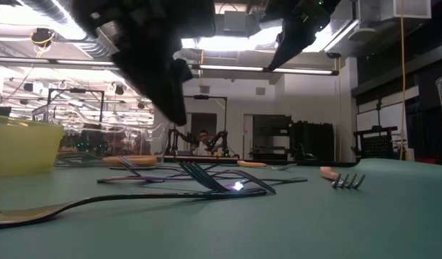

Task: Sort silverware by color (type)
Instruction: Put the blue fork in the yellow bin

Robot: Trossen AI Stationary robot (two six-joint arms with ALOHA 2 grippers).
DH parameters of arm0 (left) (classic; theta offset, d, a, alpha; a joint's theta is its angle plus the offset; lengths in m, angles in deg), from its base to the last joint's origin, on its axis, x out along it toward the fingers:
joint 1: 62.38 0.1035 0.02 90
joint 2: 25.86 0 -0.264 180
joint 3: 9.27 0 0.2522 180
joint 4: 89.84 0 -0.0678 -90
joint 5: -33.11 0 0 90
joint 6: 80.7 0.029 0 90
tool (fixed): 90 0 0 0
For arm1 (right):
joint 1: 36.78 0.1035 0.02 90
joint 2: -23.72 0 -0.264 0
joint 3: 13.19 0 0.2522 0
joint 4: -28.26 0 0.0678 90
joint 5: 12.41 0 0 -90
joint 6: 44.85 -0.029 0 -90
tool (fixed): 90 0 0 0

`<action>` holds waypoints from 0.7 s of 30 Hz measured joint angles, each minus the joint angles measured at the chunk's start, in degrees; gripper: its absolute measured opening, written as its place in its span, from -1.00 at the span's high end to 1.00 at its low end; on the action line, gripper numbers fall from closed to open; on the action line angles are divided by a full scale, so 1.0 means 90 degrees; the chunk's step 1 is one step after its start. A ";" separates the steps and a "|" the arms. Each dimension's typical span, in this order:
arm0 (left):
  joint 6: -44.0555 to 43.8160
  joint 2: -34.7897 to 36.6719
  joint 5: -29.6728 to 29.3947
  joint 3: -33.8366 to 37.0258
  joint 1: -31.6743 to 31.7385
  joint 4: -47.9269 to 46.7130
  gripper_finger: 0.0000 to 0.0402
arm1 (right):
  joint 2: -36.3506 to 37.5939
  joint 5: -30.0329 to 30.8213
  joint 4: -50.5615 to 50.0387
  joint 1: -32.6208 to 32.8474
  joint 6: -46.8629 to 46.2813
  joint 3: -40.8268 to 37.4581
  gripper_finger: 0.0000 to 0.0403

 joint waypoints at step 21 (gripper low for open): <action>0.0002 -0.1175 0.0038 -0.0013 -0.0143 0.0593 0.40 | -0.0002 0.0000 0.0003 -0.0001 -0.0002 -0.0002 0.44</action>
